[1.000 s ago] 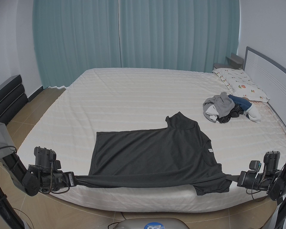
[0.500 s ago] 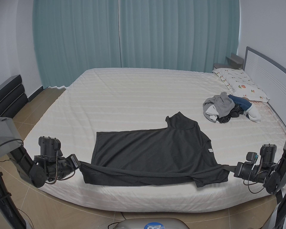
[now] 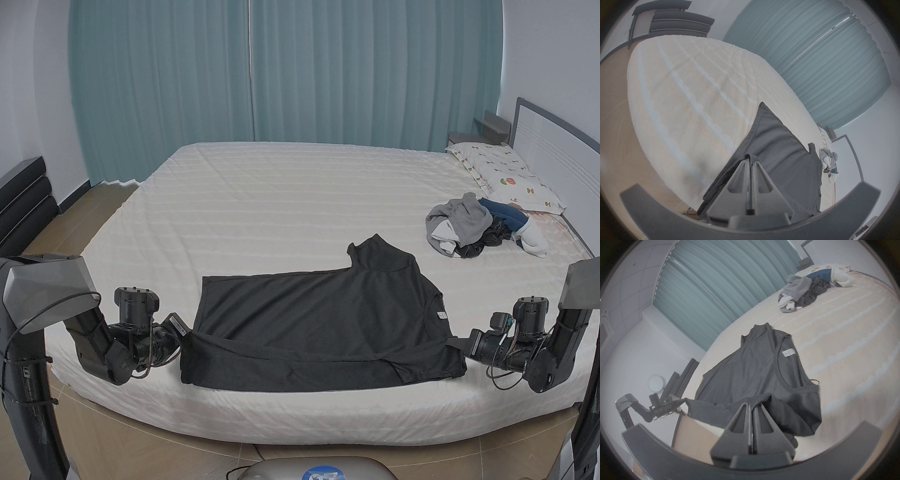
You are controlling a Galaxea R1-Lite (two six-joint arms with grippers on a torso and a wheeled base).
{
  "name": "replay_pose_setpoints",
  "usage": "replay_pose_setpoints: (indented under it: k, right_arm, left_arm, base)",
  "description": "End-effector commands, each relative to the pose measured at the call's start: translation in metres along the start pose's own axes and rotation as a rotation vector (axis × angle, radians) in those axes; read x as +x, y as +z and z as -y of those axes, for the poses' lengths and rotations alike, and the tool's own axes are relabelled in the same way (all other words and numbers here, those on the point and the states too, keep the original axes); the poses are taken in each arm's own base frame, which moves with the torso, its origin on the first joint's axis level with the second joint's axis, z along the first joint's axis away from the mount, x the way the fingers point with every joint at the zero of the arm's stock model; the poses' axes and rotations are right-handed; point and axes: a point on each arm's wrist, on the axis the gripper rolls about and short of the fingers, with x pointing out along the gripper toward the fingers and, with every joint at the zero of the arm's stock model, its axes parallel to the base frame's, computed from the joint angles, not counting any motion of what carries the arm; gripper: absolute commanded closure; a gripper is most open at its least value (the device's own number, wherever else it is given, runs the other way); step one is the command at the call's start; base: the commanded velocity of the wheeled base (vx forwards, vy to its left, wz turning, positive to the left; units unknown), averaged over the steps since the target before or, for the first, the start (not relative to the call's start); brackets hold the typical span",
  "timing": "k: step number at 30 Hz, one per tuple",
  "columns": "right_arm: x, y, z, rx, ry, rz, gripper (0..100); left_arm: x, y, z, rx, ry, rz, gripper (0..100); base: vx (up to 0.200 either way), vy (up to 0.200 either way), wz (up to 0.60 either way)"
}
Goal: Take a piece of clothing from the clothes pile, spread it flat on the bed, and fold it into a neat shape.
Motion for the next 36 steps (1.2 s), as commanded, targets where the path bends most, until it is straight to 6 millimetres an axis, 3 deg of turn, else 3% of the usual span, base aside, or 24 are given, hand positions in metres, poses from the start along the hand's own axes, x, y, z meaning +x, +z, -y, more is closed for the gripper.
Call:
replay_pose_setpoints:
  k: [1,21,34,35,36]
  right_arm:
    - [0.022,-0.007,0.014,0.047,-0.042,-0.007,100]
    - [0.021,0.002,0.016,0.099,0.011,0.161,100]
    - [0.040,-0.006,0.029,0.108,-0.002,0.139,100]
    - [0.041,-0.007,0.030,0.108,-0.002,0.139,100]
    - [0.043,-0.007,0.031,0.109,-0.004,0.137,100]
  left_arm:
    - [0.018,-0.008,-0.007,-0.002,0.024,-0.017,100]
    - [0.018,-0.002,-0.004,-0.088,0.021,0.036,100]
    - [0.031,-0.005,-0.006,-0.079,0.031,0.035,100]
    - [0.031,-0.006,-0.006,-0.078,0.030,0.034,0]
    - [0.031,-0.006,-0.006,-0.077,0.030,0.034,0]
  base:
    - [0.000,0.000,0.00]
    - [0.000,0.000,0.00]
    - [0.000,0.000,0.00]
    - [0.000,0.000,0.00]
    - [0.000,0.000,0.00]
